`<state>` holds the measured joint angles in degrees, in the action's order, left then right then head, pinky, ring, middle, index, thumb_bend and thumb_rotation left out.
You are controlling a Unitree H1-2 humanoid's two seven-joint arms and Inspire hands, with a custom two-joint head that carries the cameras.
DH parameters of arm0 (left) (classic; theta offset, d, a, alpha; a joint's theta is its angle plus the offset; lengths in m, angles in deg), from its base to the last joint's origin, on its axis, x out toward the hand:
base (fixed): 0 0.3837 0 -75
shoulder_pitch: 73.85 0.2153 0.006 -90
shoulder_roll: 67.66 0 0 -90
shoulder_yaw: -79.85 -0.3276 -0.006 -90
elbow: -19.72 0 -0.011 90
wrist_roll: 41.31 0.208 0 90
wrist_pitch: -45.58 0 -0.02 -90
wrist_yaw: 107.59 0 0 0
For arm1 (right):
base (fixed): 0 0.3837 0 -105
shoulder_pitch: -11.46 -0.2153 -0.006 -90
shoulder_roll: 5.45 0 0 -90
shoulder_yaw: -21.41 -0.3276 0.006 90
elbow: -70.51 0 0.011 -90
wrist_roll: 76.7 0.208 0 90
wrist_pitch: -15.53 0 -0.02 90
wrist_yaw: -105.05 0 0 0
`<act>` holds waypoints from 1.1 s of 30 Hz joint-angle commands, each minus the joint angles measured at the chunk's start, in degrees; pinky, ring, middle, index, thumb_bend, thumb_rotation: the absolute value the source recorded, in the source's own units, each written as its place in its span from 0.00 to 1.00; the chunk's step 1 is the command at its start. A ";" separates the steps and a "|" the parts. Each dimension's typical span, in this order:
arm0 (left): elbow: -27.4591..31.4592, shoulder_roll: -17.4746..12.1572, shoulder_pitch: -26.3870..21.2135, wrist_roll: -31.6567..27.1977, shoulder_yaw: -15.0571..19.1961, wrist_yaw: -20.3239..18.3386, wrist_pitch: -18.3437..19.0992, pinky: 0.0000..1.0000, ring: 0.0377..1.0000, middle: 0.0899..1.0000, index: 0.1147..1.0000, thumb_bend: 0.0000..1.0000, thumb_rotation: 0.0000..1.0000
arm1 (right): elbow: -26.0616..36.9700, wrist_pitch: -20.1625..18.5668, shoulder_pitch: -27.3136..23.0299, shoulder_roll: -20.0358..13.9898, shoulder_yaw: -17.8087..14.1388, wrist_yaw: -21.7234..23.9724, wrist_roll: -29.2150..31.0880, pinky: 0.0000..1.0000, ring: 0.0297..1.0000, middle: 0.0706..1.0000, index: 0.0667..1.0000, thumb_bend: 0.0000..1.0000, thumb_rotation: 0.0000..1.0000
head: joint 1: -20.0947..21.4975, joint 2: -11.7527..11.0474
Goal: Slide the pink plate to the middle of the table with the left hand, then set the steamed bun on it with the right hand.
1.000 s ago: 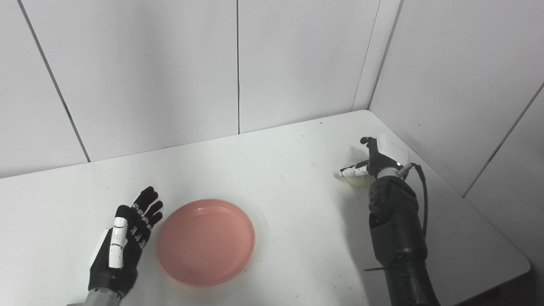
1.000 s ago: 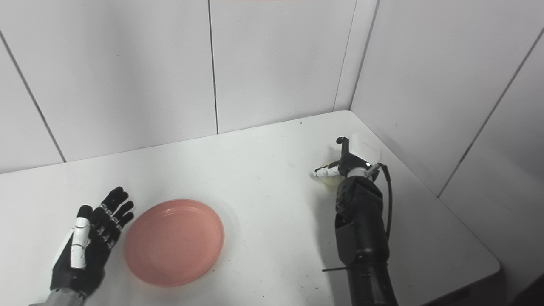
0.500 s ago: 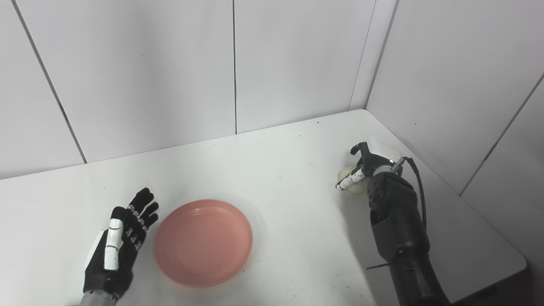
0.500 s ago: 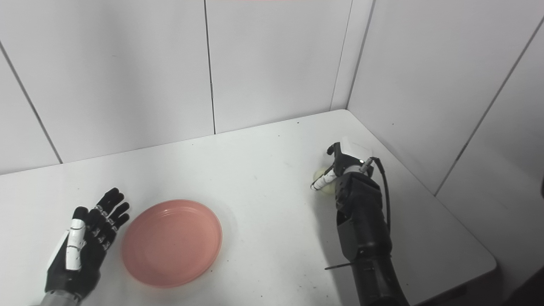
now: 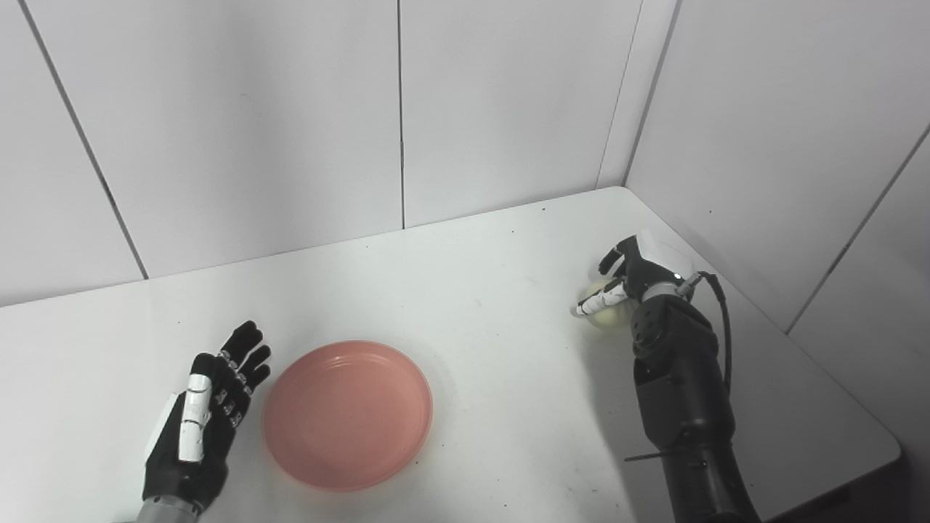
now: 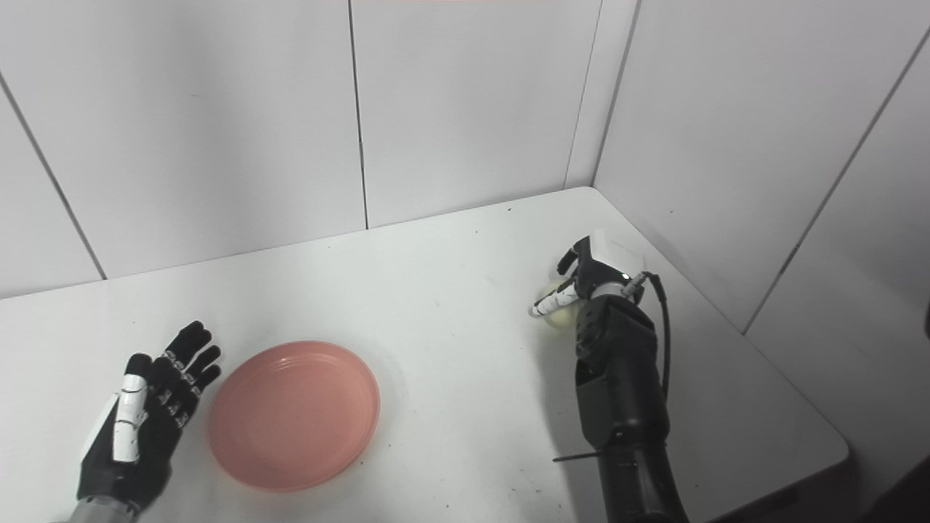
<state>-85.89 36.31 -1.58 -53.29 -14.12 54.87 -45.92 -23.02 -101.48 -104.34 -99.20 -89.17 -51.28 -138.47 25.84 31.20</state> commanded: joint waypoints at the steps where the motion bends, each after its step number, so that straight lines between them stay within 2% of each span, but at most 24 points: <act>1: -1.09 0.29 2.23 0.16 -0.24 -0.27 -0.25 0.96 0.95 0.96 0.86 0.70 0.97 | 2.77 0.13 -1.43 -1.60 0.67 -2.12 3.35 0.33 0.38 0.41 0.48 0.53 0.00 | -1.61 0.33; 5: -0.86 1.09 2.42 0.43 -0.79 0.29 0.21 0.96 0.95 0.96 0.86 0.70 0.96 | 3.69 0.18 -1.31 -1.55 1.94 -2.24 9.27 0.37 0.40 0.43 0.46 0.53 0.00 | -4.70 0.70; 9: -0.76 1.90 2.58 0.86 -1.36 0.63 0.63 0.97 0.96 0.97 0.87 0.71 0.95 | 4.98 2.47 0.05 -2.63 5.55 -3.53 15.66 0.35 0.37 0.42 0.45 0.53 0.00 | -7.75 0.88; 13: -0.64 2.96 2.74 2.03 -1.86 1.08 0.41 0.99 0.96 0.98 0.88 0.71 0.97 | 5.97 6.36 1.47 -3.42 8.54 -7.05 21.12 0.36 0.36 0.41 0.46 0.53 0.00 | -10.63 1.07; 15: -0.59 3.41 2.79 2.96 -2.25 1.47 0.20 1.00 0.97 0.98 0.89 0.70 0.99 | 6.33 8.24 1.87 -2.72 8.72 -8.89 24.92 0.37 0.38 0.42 0.46 0.52 0.00 | -11.76 1.10; 19: -1.39 4.30 2.65 4.75 -2.86 2.56 -1.36 0.99 0.96 0.98 0.89 0.68 1.00 | 7.82 10.17 2.77 -0.58 10.58 -13.04 28.52 0.38 0.41 0.44 0.45 0.52 0.00 | -13.20 1.08; 26: -2.04 5.70 2.34 6.42 -3.57 3.61 -1.43 0.99 0.97 0.98 0.89 0.69 1.00 | 10.51 11.82 4.20 1.84 14.49 -15.98 34.26 0.32 0.39 0.48 0.43 0.51 0.00 | -15.56 1.16; 27: -2.05 5.92 2.33 6.62 -3.66 3.88 -1.47 0.99 0.97 0.98 0.89 0.68 1.00 | 10.85 12.20 4.43 1.97 15.03 -16.09 34.77 0.26 0.41 0.47 0.43 0.51 0.00 | -15.97 1.14; 28: -2.24 6.18 2.30 6.86 -3.76 4.16 -1.69 0.99 0.97 0.98 0.89 0.68 1.00 | 11.24 12.35 4.68 2.06 15.56 -16.13 35.21 0.24 0.42 0.46 0.43 0.51 0.00 | -16.72 1.16; 30: -2.61 6.60 2.23 7.19 -3.84 4.56 -2.01 0.99 0.97 0.98 0.89 0.67 1.00 | 11.73 13.04 5.12 2.37 16.65 -16.38 36.12 0.27 0.39 0.47 0.44 0.51 0.00 | -17.44 1.12; 31: -2.77 6.76 2.20 7.31 -3.85 4.69 -2.10 0.99 0.97 0.98 0.89 0.66 1.00 | 11.88 13.49 5.32 2.59 17.16 -16.55 36.55 0.35 0.41 0.48 0.42 0.51 0.00 | -17.44 1.12; 33: -3.00 7.17 2.18 7.70 -3.93 5.12 -2.46 0.99 0.97 0.98 0.88 0.66 1.00 | 11.91 15.60 5.84 3.19 18.48 -17.06 37.49 0.38 0.43 0.49 0.41 0.51 0.00 | -18.49 1.18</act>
<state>-86.45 42.32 -1.03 -45.84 -17.35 59.59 -46.83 -13.32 -89.92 -97.32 -96.14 -71.31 -66.95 -101.79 7.39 32.34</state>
